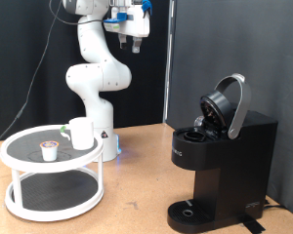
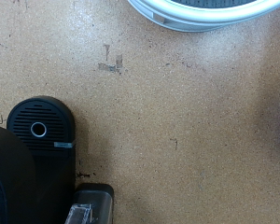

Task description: Make a cup of coffee with the keurig machine

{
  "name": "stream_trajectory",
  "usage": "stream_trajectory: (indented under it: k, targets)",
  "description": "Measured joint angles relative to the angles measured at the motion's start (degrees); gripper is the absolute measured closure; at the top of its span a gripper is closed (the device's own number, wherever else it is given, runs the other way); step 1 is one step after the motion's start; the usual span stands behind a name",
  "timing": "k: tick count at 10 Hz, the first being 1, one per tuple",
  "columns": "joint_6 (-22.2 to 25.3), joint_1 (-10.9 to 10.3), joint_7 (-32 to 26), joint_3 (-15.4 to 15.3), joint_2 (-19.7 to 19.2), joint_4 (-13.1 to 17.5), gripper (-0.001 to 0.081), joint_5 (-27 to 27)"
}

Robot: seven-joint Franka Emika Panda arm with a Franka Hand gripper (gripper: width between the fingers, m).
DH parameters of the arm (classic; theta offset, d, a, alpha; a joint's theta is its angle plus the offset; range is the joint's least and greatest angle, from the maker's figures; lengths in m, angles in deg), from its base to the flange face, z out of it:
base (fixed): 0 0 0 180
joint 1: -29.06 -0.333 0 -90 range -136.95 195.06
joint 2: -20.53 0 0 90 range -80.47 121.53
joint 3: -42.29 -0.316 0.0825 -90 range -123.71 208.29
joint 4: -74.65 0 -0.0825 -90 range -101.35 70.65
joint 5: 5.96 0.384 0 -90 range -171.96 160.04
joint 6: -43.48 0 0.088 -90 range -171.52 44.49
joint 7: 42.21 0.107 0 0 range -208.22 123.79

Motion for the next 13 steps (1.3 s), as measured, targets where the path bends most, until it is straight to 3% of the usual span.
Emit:
stream_trajectory:
  k: [3, 8, 13]
  targets:
    - [-0.2, 0.3, -1.6, 1.4, 0.3, -0.1, 0.0072, 0.0]
    - [2.3, 2.9, -9.6, 8.3, 4.0, -1.5, 0.0072, -5.0]
    - [2.3, 3.5, -12.1, 10.8, 4.7, -2.0, 0.0072, -5.9]
